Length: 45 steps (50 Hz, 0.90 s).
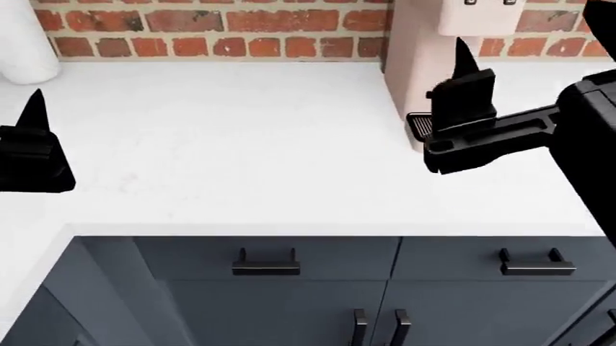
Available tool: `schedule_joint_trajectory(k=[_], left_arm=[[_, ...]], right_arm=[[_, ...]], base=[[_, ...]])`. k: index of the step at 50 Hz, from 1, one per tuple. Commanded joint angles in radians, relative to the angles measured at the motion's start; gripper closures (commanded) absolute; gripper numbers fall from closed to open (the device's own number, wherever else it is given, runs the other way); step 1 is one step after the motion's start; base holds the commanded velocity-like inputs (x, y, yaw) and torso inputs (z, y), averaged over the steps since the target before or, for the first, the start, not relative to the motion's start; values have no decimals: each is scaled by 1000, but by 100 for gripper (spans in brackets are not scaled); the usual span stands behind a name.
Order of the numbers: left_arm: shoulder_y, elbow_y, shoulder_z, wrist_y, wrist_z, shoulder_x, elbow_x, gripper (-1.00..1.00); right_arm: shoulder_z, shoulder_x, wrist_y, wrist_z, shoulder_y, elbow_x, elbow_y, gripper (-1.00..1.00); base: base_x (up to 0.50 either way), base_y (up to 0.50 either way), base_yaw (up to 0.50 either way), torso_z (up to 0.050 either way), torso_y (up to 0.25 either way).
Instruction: Pick the mug from the cabinet, place it under the coffee machine dispenser, and press the start button.
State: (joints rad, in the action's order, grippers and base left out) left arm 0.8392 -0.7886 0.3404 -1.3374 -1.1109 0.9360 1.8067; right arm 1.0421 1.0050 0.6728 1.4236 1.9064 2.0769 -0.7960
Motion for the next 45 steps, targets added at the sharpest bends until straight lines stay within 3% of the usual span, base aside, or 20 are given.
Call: schedule_joint_trajectory(k=[1, 4, 9, 12, 16, 18, 28, 45], left_arm=[[-1, -20, -4, 8, 1, 4, -11, -100], [-10, -26, 7, 7, 9, 6, -18, -100], [-27, -30, 27, 2, 32, 2, -44, -100], [-32, -30, 29, 1, 38, 0, -54, -100], [-27, -30, 19, 8, 32, 3, -50, -100], [-23, -30, 12, 12, 25, 6, -43, -100], [9, -27, -30, 40, -18, 37, 7, -100], [-3, -37, -14, 76, -50, 82, 65, -100]], right_arm=[[37, -309, 219, -215, 316, -9, 552, -100], [30, -446, 346, -403, 446, -145, 829, -100], [-351, -682, 675, -671, 449, -656, 1107, -100], [-588, -836, 817, -997, 449, -1106, 1176, -100], [-741, -1004, 817, -1529, 450, -1706, 1270, -100], [-756, -1005, 766, -1530, 450, -1922, 1330, -100], [-780, -1005, 632, -1411, 450, -1791, 1609, -100], [-786, -1005, 420, -1358, 450, -1679, 1765, -100]], base=[[0, 0, 0, 0, 0], [0, 0, 0, 0, 0], [0, 0, 0, 0, 0], [0, 0, 0, 0, 0], [0, 0, 0, 0, 0], [0, 0, 0, 0, 0], [0, 0, 0, 0, 0], [0, 0, 0, 0, 0]])
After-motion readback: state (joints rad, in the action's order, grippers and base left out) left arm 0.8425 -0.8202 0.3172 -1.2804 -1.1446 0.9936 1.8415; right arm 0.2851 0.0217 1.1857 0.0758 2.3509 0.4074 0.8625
